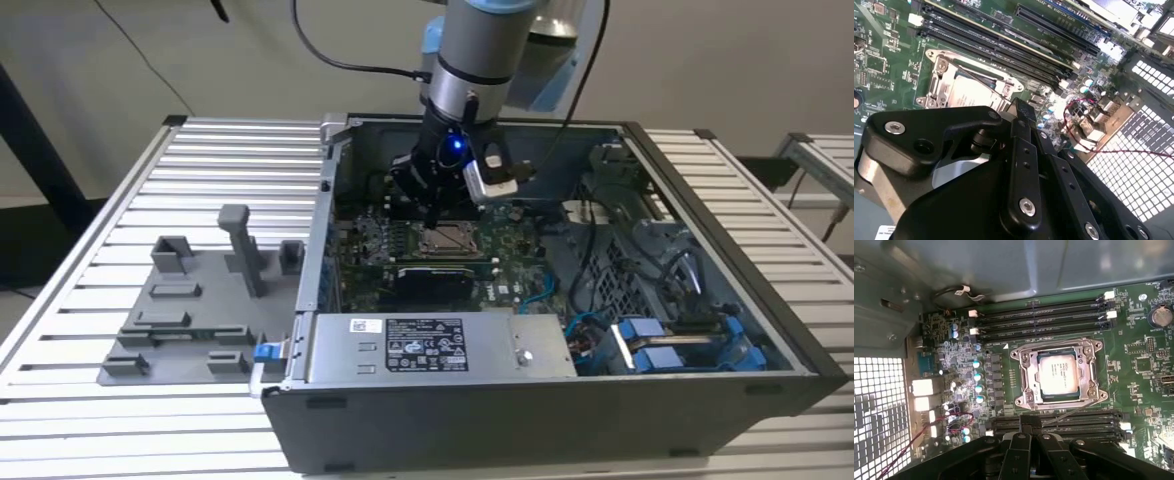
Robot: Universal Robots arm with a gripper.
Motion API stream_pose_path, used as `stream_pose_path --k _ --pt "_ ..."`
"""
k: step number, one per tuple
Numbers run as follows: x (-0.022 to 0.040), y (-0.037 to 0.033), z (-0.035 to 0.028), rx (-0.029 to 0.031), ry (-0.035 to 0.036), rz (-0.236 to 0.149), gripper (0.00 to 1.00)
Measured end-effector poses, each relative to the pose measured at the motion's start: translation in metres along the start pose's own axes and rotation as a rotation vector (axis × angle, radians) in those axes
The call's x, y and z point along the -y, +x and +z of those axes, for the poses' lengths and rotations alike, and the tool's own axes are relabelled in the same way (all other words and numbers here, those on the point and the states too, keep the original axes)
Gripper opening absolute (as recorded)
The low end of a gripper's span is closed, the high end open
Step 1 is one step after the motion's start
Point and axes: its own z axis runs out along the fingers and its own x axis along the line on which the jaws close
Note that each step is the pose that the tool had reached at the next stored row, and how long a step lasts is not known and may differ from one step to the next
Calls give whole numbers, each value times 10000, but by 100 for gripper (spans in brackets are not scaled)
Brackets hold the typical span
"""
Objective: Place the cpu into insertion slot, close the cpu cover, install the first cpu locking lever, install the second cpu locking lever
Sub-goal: 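Install the second cpu locking lever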
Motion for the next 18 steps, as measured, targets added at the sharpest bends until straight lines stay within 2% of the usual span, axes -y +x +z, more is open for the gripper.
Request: stream_pose_path --k 7,18 --pt "8 48 79 6 -2 -1 11" --pt "-12 125 238 27 -3 -3 11"
